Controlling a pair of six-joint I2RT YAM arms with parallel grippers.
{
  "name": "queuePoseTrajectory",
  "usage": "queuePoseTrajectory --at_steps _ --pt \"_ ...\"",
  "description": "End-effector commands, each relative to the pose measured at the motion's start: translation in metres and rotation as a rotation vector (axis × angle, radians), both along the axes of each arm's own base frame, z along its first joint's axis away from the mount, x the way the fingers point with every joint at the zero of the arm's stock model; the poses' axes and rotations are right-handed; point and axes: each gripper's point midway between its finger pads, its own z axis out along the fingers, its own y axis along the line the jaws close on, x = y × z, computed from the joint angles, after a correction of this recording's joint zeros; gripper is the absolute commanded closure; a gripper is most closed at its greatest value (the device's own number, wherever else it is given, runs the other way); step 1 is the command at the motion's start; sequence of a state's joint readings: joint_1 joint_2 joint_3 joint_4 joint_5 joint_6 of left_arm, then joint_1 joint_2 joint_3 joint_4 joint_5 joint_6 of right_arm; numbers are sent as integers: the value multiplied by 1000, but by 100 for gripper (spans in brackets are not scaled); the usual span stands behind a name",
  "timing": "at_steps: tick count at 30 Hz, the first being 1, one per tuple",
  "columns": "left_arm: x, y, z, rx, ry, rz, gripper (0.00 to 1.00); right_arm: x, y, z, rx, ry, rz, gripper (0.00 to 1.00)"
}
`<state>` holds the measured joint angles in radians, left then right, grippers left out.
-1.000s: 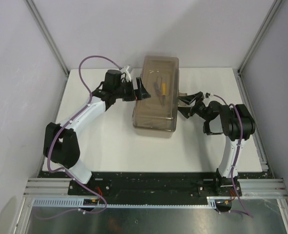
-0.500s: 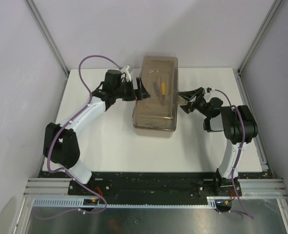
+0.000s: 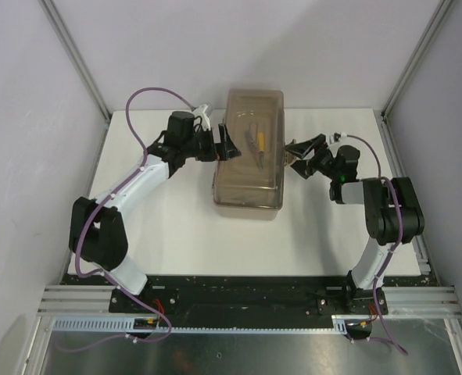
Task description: Pack the tool kit
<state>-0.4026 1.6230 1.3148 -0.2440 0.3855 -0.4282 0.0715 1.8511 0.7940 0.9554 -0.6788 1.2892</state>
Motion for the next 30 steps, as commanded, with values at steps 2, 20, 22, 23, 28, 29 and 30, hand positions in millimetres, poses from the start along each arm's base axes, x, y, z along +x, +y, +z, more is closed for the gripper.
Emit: queuePoseTrajectory --at_steps 2,20,22,23,28,29,30 --pt "-14 16 -44 143 90 -11 1 3 18 59 -174 -185 46 14" --pt "-15 15 -50 144 106 -17 2 4 30 33 -184 -95 90 32" --pt "-16 16 -50 145 106 -15 2 4 28 31 -197 -85 78 34" --pt "-16 16 -51 146 107 -16 2 5 26 31 -205 -83 67 34" --pt "-15 22 -52 170 97 11 2 14 12 35 -284 -87 -34 36" --pt "-14 23 -52 176 93 16 2 16 9 36 -308 -89 -55 36" --pt "-14 24 -52 181 89 20 3 18 6 35 -330 -87 -72 35"
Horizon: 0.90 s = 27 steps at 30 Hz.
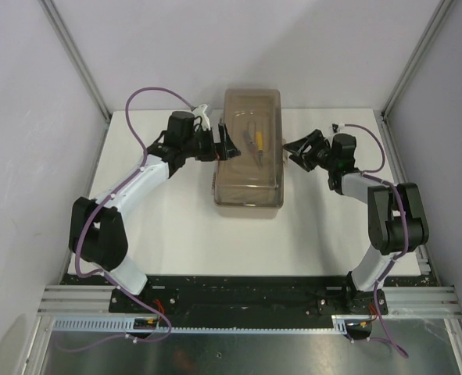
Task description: Pack the tool kit
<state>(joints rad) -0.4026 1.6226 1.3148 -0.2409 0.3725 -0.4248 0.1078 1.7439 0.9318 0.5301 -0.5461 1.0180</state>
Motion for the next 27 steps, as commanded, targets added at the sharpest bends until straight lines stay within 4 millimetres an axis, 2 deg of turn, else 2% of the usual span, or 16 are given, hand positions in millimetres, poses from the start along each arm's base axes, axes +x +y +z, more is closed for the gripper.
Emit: queuePoseTrajectory --at_steps 1,9,12,16,23,25,27 --pt "-17 24 -52 178 95 13 2 4 5 29 -104 -87 -26 35" --pt "-14 26 -51 188 85 21 3 12 -3 35 -107 -95 -86 38" --pt "-11 28 -53 204 84 36 1 17 -13 34 -108 -75 -152 40" --pt "-9 31 -54 232 82 42 1 22 -37 18 -156 8 -287 42" --pt "-7 31 -59 241 104 42 1 25 -43 10 -198 18 -325 45" --pt "-7 30 -59 242 111 39 1 25 -45 -4 -198 67 -330 49" --pt "-7 28 -60 239 119 34 1 26 -44 -19 -193 105 -306 58"
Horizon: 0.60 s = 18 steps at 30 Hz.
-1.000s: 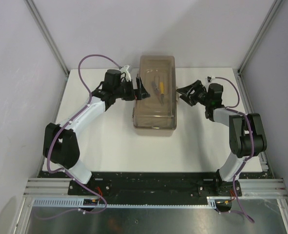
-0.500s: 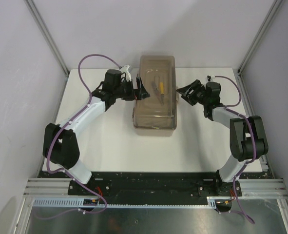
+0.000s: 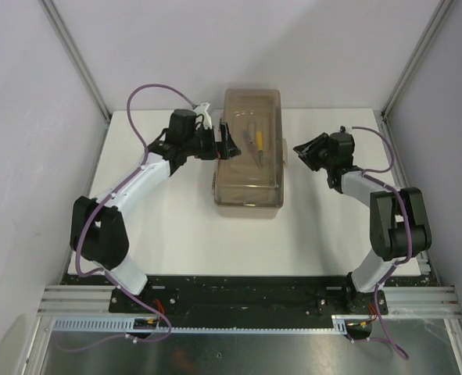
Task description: Pack the tool kit
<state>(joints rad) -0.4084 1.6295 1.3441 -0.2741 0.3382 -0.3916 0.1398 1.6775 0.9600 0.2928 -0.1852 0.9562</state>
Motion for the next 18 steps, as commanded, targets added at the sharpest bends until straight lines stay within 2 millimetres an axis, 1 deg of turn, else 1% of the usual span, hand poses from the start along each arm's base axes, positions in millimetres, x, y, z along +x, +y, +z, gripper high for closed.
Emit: queuePoseTrajectory --at_steps 1,4,6,10,13,15,18 --pt "-10 25 -61 196 139 30 1 12 -3 -4 8 15 1 63" --pt "-11 21 -62 182 158 14 3 14 10 -14 18 32 75 73" --pt "-11 18 -63 175 167 8 4 16 14 -21 -2 60 100 78" --pt "-9 18 -62 177 162 8 4 22 15 -30 -37 92 113 80" --pt "-8 20 -60 184 155 10 4 26 18 -32 -41 90 129 81" --pt "-7 21 -60 191 150 15 4 29 22 -31 -41 79 161 81" --pt "-4 26 -61 219 145 38 4 30 29 -35 -48 97 215 81"
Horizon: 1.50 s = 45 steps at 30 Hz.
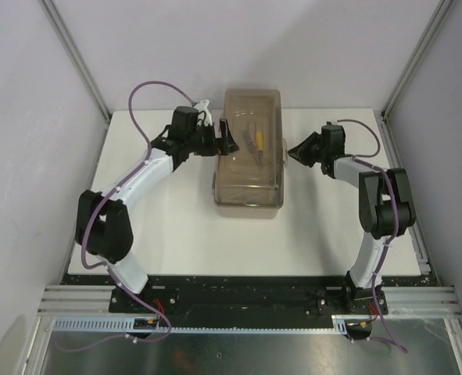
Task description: Pack the tool kit
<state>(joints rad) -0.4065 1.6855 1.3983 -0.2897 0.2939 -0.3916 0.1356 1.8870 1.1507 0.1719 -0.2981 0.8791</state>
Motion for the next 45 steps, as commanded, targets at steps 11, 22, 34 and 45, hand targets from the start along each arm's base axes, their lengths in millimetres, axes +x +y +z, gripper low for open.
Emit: queuePoseTrajectory --at_steps 11,22,34,45 --pt "-12 6 -46 145 139 -85 6 0 35 2 2 9 233 83" --pt "-27 -8 -63 97 220 -152 33 -14 69 16 -8 -25 332 85" --pt "-37 -8 -75 125 240 -158 47 -16 74 2 -41 2 330 90" --pt "1 15 -4 185 27 -15 31 -18 -10 32 -286 36 104 66"
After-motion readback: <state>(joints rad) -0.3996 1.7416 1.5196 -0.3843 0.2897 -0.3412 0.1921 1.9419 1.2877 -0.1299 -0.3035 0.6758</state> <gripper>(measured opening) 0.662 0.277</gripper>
